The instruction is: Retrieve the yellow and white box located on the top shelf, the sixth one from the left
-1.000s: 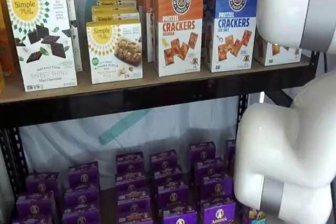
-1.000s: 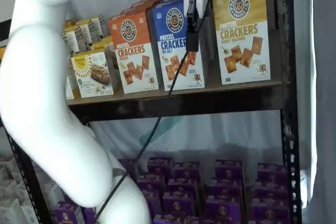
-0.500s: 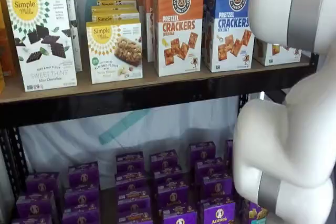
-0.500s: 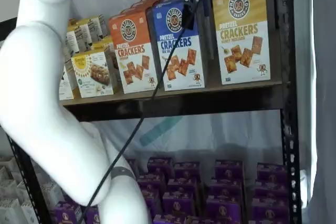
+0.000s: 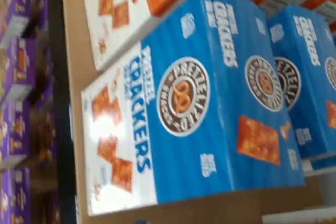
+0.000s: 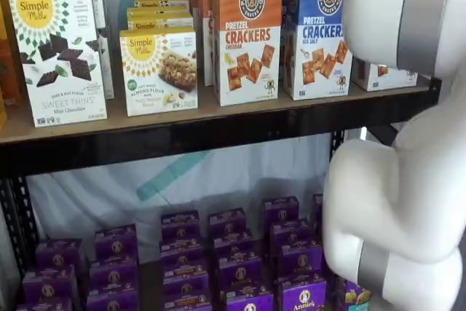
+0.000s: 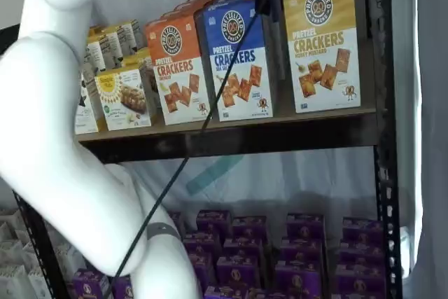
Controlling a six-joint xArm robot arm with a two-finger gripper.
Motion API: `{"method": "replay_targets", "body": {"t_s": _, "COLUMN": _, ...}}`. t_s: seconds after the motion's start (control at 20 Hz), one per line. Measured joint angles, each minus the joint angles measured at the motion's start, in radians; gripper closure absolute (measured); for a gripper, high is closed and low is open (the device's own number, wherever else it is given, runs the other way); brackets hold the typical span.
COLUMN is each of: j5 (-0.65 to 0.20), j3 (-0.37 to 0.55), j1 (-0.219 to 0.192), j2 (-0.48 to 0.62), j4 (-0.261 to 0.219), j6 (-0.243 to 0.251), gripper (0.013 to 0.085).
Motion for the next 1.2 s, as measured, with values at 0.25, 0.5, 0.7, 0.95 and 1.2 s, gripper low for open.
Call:
{"method": "replay_targets", "body": {"t_s": 0.25, "j5": -0.067, "j3": -0.034, "j1": 0.062, "j2": 0.038, "j4": -0.1, "j6": -0.016, "gripper": 0.013}}
{"method": "replay_targets", "body": {"t_s": 0.5, "j5": -0.122, "j3": -0.057, "j1": 0.107, "j2": 0.067, "j4": -0.16, "j6": -0.017, "gripper": 0.013}}
{"method": "replay_targets", "body": {"t_s": 0.7, "j5": -0.105, "j3": -0.115, "j1": 0.148, "j2": 0.115, "j4": -0.242, "j6": 0.004, "gripper": 0.013}}
{"method": "replay_targets", "body": {"t_s": 0.95, "j5": -0.072, "j3": -0.18, "j1": 0.184, "j2": 0.17, "j4": -0.304, "j6": 0.033, "gripper": 0.013}}
{"method": "replay_targets", "body": {"t_s": 1.2, "j5": -0.066, "j3": -0.216, "j1": 0.208, "j2": 0.214, "j4": -0.338, "j6": 0.05, "gripper": 0.013}}
